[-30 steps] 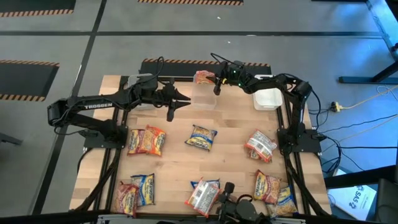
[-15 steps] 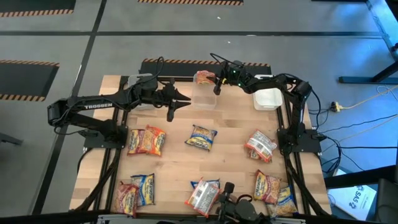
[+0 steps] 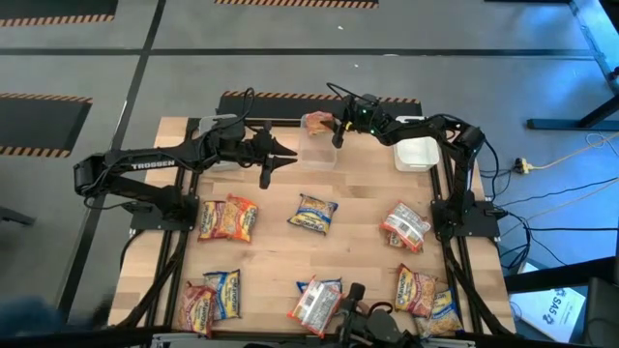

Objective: Sort Maruchan noodles
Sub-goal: Put the top center orange noodle into the transparent bin

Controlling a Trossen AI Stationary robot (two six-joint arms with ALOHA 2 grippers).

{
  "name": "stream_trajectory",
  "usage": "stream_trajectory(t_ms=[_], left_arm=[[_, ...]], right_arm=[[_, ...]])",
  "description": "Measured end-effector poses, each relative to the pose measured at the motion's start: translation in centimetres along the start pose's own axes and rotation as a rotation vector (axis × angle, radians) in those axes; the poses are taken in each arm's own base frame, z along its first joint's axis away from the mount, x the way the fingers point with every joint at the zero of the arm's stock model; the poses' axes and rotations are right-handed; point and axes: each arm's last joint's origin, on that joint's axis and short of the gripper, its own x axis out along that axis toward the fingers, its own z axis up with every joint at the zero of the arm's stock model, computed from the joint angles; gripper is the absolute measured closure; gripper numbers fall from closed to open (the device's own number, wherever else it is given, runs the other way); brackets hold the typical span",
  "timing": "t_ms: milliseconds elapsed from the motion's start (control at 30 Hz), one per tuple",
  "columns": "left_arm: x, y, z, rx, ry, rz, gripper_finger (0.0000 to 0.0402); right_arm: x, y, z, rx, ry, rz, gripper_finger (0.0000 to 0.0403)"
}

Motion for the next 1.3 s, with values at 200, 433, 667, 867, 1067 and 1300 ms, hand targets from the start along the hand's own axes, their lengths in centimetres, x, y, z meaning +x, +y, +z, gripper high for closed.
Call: stream_trajectory(t_ms=[200,433,667,867,1067,1300], left_arm=[[0.00,0.00,0.00,0.000,0.000,0.001,0.0322],[0.00,0.00,0.00,0.000,0.000,0.001,0.0322],[0.00,0.00,0.00,0.000,0.000,0.002,0.0322],[0.00,0.00,0.00,0.000,0.000,0.002,0.0322],[0.00,0.01,0.00,0.000,0.000,0.002,0.0322],[0.00,0.09,0.05,0.002,-0.003,0.027,0.0322]], right_arm=[[-0.01,0.01,-0.04,0.000,0.006,-0.002,0.0238],[-0.01,0.04,0.05,-0.002,-0.007,0.016,0.0266],[-0.02,0.03,0.09,-0.003,-0.012,0.021,0.0335],[-0.05,-0.10,0.66,-0.020,-0.074,0.027,0.0391],[-0.01,-0.05,0.70,-0.022,-0.094,0.051,0.0388],[0.19,-0.02,0.43,-0.001,-0.097,0.058,0.0384]])
